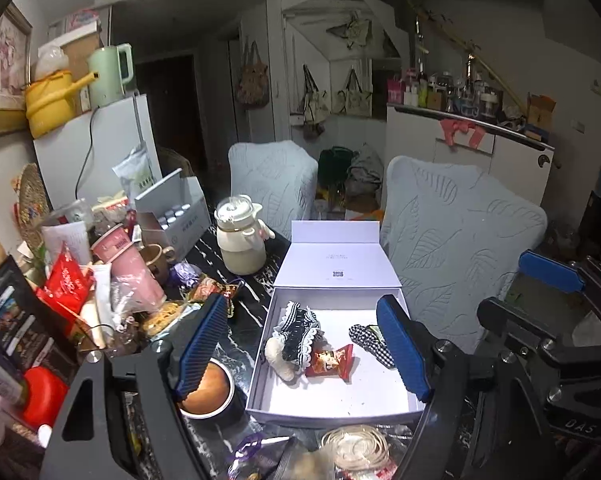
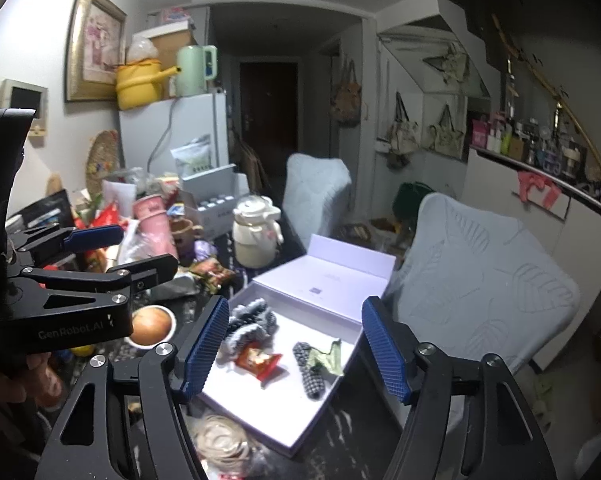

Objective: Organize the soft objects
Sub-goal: 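Withdraw both tools from the box toward the bagged items on the table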

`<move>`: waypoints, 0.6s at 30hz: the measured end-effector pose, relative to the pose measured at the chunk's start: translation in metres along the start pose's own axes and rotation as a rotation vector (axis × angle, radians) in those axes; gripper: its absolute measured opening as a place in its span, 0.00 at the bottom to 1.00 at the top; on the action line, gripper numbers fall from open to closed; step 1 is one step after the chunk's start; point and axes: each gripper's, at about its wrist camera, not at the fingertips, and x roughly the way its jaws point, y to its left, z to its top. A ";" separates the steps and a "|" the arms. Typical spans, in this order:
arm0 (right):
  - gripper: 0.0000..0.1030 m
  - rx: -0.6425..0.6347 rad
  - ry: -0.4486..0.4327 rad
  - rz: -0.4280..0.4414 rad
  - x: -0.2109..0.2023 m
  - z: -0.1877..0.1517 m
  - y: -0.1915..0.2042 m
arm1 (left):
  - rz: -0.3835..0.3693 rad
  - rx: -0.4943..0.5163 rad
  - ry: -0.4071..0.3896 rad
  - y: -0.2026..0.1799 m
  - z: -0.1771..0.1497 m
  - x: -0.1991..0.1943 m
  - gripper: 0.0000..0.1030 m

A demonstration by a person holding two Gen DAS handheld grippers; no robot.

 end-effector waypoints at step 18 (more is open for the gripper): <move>0.75 0.027 -0.035 0.035 -0.073 -0.043 0.031 | -0.006 -0.012 -0.040 0.000 -0.059 -0.079 0.87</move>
